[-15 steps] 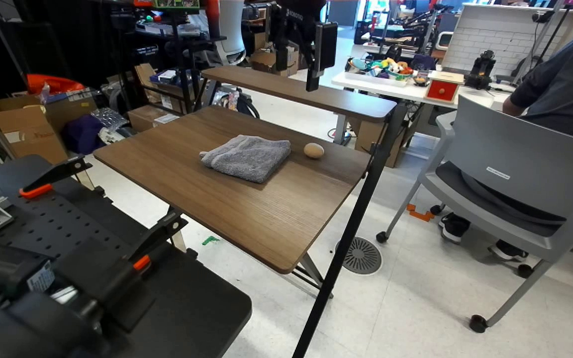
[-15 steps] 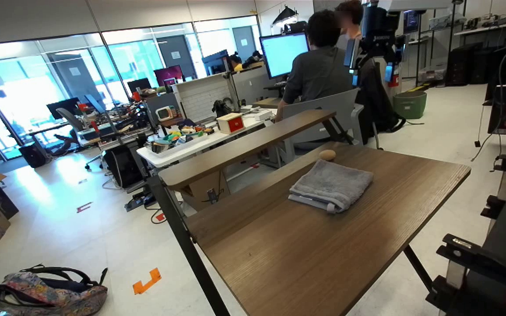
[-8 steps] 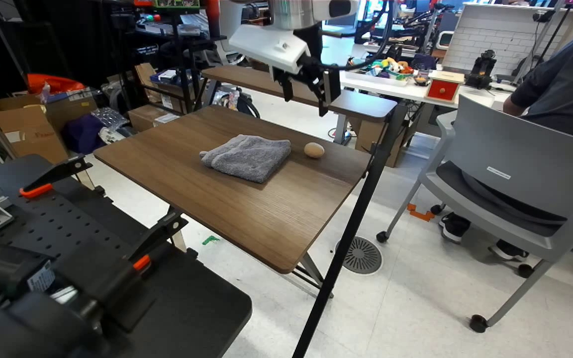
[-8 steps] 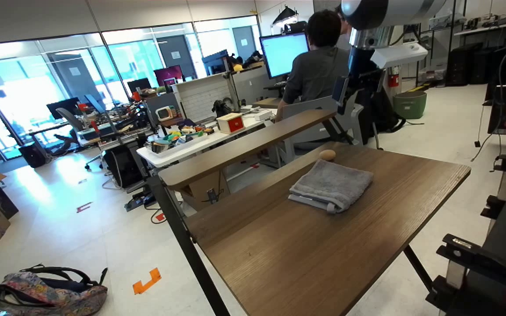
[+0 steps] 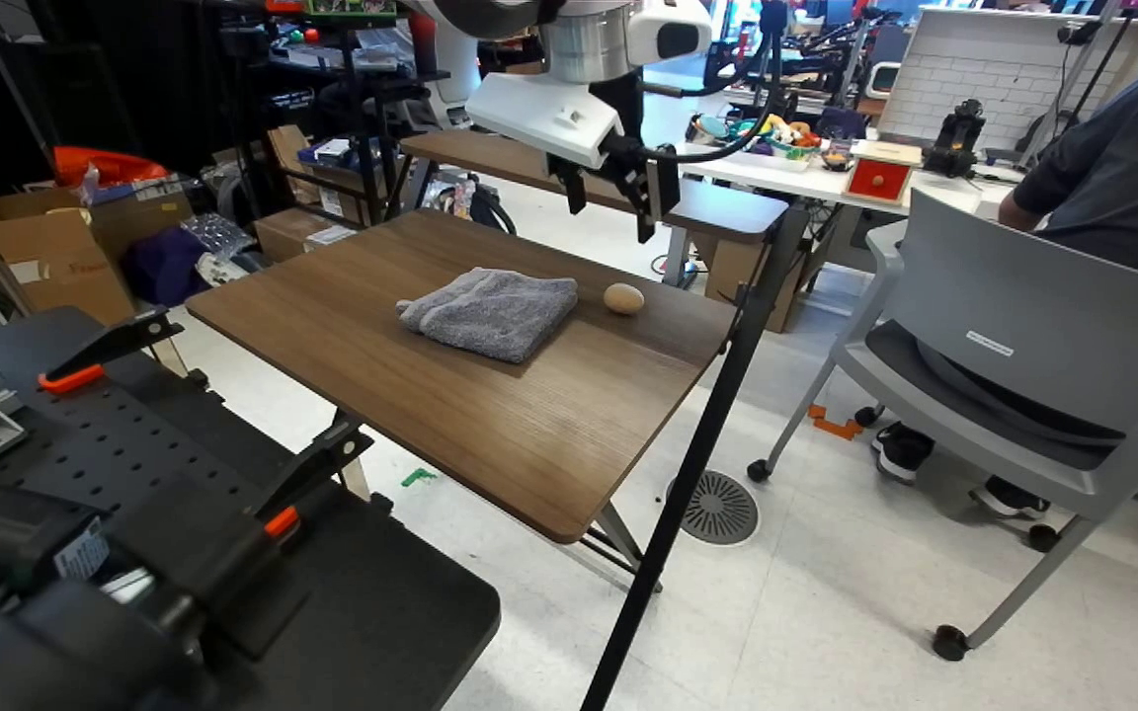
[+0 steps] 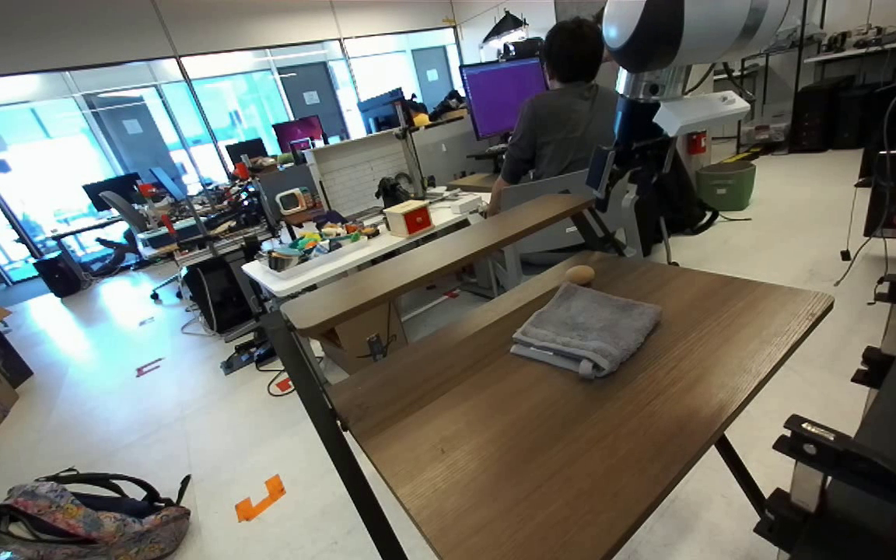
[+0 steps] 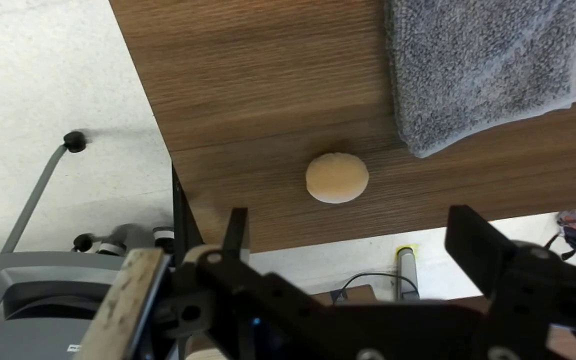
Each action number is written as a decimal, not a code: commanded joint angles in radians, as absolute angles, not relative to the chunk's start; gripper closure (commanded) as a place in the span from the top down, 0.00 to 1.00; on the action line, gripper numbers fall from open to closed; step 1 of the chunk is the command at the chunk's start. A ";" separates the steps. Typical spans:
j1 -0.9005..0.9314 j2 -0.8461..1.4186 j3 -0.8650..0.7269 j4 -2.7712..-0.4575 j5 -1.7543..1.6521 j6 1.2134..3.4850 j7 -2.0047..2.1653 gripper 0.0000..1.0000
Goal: Move the potato to the left, use the grey towel to wipe the tabletop
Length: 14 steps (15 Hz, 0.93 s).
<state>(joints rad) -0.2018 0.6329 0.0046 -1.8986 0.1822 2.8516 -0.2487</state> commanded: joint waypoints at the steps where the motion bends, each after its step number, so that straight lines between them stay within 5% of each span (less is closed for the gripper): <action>1: -0.158 0.698 -0.026 -1.844 0.122 2.874 -0.161 1.00; 14: 0.098 1.151 -0.287 -1.382 0.131 2.958 0.296 1.00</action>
